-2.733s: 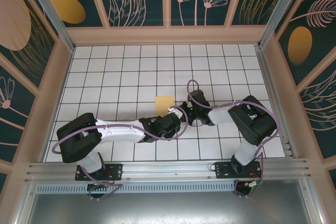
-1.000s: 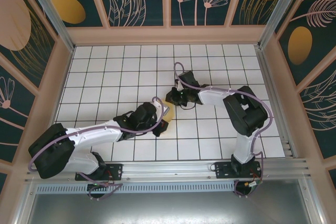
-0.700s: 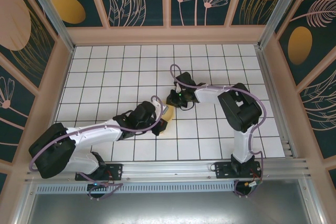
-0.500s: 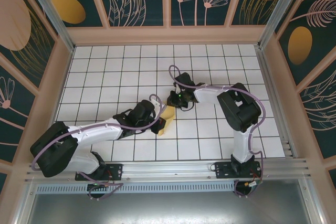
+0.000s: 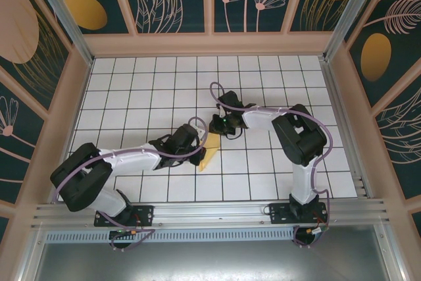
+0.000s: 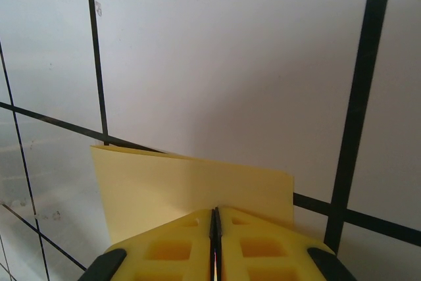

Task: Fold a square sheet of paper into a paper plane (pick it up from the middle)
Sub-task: Third fold the triangle at the center of the table.

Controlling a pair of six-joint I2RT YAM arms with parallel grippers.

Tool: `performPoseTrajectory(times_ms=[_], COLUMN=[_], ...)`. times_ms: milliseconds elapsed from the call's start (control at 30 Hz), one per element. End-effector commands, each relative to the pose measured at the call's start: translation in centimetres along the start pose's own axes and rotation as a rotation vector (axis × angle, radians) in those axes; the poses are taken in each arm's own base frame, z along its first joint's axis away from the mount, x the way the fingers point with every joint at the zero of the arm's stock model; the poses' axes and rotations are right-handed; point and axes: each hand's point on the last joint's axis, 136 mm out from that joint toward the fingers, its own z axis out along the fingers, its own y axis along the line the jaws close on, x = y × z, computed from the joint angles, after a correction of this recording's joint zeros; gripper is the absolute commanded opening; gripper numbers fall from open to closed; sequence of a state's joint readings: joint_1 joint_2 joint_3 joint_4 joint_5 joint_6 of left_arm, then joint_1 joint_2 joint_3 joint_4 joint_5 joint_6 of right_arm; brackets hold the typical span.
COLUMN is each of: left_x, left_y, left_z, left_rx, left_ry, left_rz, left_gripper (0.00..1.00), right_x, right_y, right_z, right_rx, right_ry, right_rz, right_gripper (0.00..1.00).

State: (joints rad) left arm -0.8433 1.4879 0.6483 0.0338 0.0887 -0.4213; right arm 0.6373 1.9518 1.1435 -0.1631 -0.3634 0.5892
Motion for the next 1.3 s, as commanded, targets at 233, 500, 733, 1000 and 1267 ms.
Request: performPoseTrajectory(times_ms=[233,500,733,1000,1267], left_x=[-0.7,0.0,0.5,0.8,0.9], left_y=[2.0,1.9,2.5,2.6,2.7], left_z=[0.7,0.7,0.9,1.2,1.4], left_rx=[-0.125,-0.116,-0.139,-0.15,-0.151], left_ry=[0.01,0.029,0.041,0.056,0.059], left_rz=[-0.026,-0.042,-0.058,-0.062,-0.063], left_gripper=[0.0,0.0,0.0,0.0,0.0], right_x=[0.6,0.6,0.7,0.7,0.7], right_y=[-0.7,-0.6,-0.7,-0.8,-0.6], right_z=[0.0,0.0,0.0,0.1,0.2], right_rx=[0.044,0.046,0.05,0.054,0.051], right_ry=[0.014,0.014,0.014,0.016,0.018], right_rz=[-0.001,0.002,0.005,0.01,0.008], right_gripper=[0.11,0.11,0.11,0.11,0.11])
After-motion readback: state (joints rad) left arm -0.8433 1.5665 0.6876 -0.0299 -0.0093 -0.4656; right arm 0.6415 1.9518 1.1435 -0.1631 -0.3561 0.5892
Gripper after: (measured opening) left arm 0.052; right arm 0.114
